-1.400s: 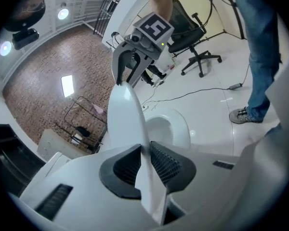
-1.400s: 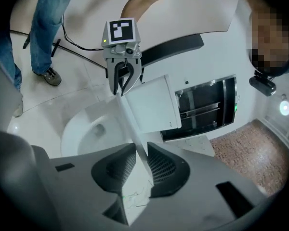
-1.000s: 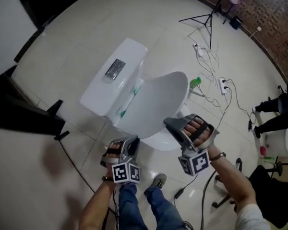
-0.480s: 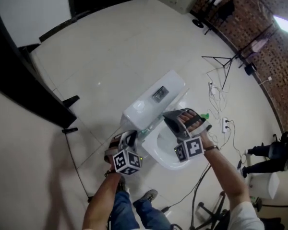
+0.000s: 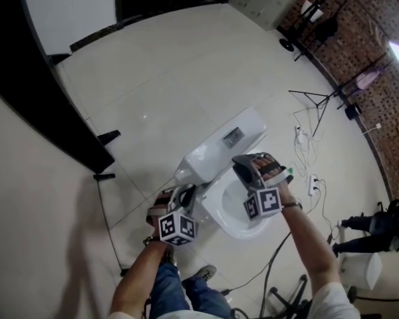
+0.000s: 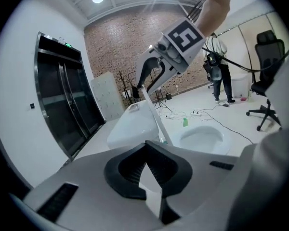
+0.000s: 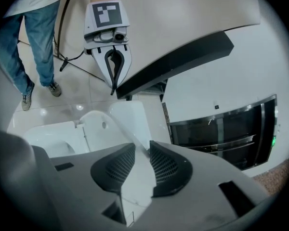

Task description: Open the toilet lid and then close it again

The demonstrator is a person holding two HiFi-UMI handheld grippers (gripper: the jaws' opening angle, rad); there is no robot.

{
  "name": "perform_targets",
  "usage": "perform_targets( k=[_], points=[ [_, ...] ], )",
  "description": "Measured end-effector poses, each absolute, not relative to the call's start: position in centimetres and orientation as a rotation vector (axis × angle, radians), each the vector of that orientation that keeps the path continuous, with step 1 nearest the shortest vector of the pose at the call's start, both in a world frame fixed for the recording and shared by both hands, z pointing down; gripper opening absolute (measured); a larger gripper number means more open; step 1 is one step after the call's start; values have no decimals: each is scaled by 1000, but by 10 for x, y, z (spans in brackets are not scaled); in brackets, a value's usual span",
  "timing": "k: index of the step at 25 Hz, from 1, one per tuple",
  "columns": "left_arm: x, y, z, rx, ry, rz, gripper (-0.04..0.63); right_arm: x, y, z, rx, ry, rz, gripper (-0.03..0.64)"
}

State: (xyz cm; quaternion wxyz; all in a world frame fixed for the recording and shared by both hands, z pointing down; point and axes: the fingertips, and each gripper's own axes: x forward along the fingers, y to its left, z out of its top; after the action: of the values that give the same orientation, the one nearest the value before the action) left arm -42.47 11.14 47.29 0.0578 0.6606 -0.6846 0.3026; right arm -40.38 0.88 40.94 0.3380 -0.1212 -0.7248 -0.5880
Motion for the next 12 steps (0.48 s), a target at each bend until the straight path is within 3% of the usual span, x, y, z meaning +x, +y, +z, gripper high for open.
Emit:
perform_targets(
  k=[5, 12],
  points=[
    [-419, 114, 400, 2106, -2073, 847, 2, -367, 8, 404, -215, -1916, -1411, 114],
    [-387, 124, 283, 2200, -2128, 817, 2, -288, 21, 313, 96, -2317, -1018, 130]
  ],
)
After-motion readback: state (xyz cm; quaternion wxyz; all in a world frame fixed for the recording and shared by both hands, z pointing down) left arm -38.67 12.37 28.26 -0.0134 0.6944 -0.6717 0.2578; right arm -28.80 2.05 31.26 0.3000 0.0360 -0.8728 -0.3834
